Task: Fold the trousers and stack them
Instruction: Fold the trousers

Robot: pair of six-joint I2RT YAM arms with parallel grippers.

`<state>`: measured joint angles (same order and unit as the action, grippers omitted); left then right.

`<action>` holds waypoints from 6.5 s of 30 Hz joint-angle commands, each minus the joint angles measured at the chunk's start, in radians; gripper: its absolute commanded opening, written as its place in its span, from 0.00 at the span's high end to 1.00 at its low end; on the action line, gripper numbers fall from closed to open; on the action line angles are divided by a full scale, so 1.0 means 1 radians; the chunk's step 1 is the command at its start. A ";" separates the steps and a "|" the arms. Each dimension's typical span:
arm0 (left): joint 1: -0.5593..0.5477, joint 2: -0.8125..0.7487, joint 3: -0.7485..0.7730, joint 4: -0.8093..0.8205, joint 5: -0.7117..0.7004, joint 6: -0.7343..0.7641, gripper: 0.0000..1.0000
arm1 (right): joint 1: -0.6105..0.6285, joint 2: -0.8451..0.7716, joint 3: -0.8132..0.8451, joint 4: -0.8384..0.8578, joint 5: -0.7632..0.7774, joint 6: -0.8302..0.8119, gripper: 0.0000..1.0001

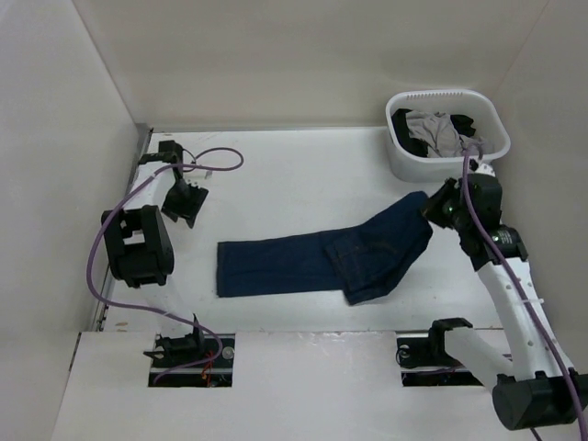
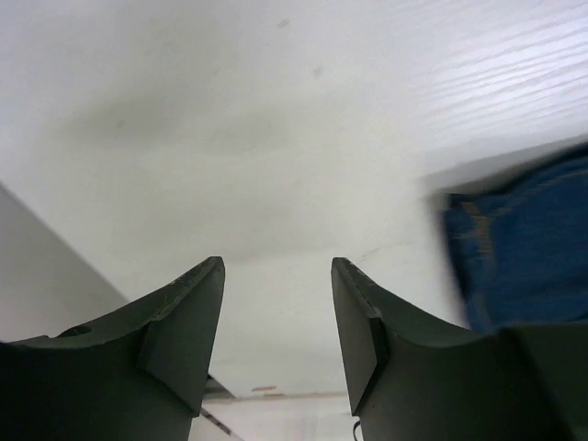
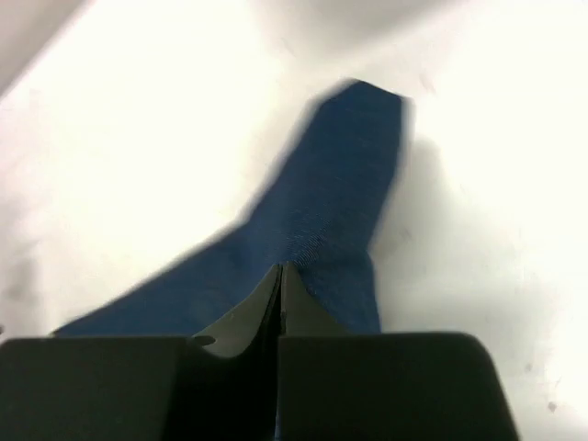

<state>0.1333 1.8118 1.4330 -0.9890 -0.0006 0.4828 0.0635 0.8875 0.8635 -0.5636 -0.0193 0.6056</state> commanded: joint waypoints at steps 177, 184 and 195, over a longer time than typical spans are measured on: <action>-0.100 0.340 0.106 0.144 0.281 -0.142 0.51 | 0.905 1.299 1.235 0.190 -0.129 -0.045 0.23; -0.022 0.224 0.202 0.099 0.293 -0.142 0.49 | 0.809 0.854 0.698 0.403 -0.003 -0.020 0.00; -0.129 0.069 0.057 0.049 0.372 -0.154 0.50 | 0.474 0.697 0.079 0.416 -0.011 0.095 0.00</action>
<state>0.0448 1.9194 1.5402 -0.9272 0.3267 0.3317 0.5152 1.5578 1.0199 -0.2119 0.0151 0.6685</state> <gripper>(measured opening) 0.508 0.999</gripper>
